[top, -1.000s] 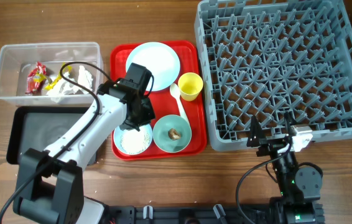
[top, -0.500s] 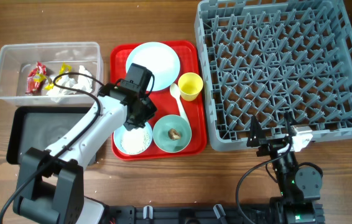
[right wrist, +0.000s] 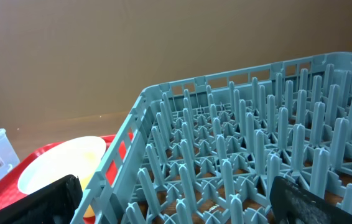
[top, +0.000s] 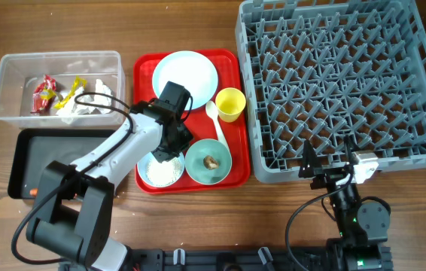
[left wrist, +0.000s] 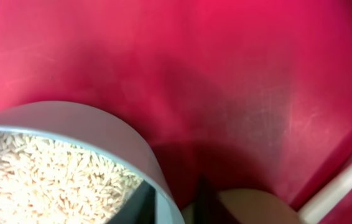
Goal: Sort waste into correct bins and load items into the dishwasher rack
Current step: 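Lift the light-blue rice bowl with the left gripper off the tray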
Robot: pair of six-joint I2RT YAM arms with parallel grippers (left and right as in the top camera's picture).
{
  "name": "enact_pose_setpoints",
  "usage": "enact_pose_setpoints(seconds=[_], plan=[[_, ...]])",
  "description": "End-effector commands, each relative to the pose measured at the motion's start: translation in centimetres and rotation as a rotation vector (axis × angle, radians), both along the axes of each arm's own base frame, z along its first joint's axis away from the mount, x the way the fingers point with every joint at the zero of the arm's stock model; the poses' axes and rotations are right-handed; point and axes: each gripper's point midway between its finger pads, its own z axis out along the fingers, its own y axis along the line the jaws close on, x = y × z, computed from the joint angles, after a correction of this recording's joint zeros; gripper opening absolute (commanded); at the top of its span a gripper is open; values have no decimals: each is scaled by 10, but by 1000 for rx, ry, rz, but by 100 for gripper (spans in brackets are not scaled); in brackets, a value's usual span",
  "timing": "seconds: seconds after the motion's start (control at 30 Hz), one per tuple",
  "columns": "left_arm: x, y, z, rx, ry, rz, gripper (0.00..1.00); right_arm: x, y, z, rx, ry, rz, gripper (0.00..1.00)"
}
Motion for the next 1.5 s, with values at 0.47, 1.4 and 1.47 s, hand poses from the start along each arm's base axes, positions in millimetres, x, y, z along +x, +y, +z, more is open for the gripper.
enact_pose_setpoints(seconds=[0.47,1.4,1.47], plan=[[19,21,0,177,-100,-362,9,0,-1,1,7,-5,-7,100],[16,18,12,158,-90,-374,4,0,-1,1,7,-5,-7,100],[22,15,24,155,-116,-396,4,0,-1,1,7,-5,-7,100]])
